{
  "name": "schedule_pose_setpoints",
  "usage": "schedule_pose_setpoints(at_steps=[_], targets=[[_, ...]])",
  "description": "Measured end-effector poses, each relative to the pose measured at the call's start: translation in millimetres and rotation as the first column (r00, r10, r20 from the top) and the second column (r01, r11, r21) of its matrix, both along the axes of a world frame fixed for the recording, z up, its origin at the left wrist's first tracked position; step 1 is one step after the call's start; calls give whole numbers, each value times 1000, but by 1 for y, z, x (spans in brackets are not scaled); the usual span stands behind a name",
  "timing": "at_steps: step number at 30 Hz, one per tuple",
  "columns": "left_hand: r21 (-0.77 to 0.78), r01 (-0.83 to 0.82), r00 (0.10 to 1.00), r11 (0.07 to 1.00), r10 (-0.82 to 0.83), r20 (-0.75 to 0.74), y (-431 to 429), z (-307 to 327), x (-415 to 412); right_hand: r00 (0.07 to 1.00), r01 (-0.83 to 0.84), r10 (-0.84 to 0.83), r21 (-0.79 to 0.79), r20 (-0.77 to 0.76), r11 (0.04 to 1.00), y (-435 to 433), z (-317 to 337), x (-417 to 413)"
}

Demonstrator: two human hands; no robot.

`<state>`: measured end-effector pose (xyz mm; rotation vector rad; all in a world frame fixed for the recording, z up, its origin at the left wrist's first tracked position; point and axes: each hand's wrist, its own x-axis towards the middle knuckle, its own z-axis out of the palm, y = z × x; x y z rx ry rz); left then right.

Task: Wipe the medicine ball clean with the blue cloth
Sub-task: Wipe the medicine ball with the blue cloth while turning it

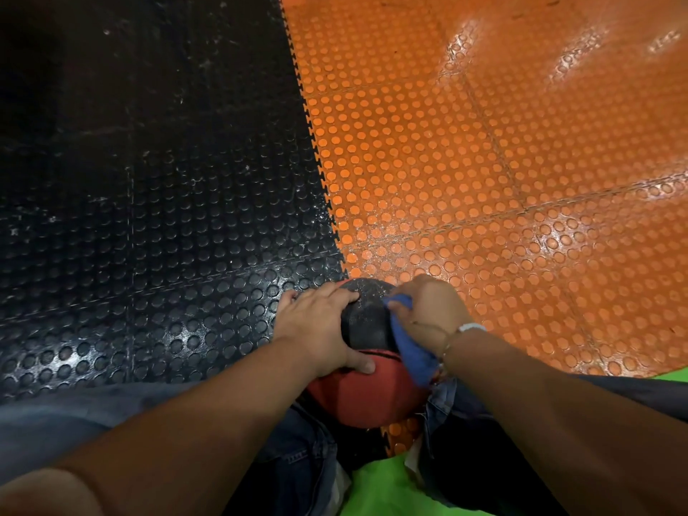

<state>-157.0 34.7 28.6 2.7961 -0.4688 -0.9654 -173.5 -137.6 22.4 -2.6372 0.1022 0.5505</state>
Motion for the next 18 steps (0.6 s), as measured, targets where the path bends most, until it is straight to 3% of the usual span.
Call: schedule_pose_setpoints(at_steps=[1,3,6,10,14,18], targets=[[0,-3,1000,1000,3,-4,-1,0,0,999,33,-35,-69,-20,997,-4,-2,-1],[-3,-4,1000,1000,4,-3,-2,1,-1,998,-55,55,-170,-4,984,9,-1,-6],[0,-5,1000,1000,5,5,-1,1,-2,972,-224,229,-95,48,970,28,6,-14],[-10,-18,1000,1000,17,-17,4,0,2,999,-27,31,93,-38,995,4,3,-3],[-22,-154,987,988,152,-55,8,-4,5,980,113,-111,5,-168,994,2,-2,-3],[66,-164,985,984,167,-45,3,-7,0,989,-112,105,-74,-101,991,29,9,-4]])
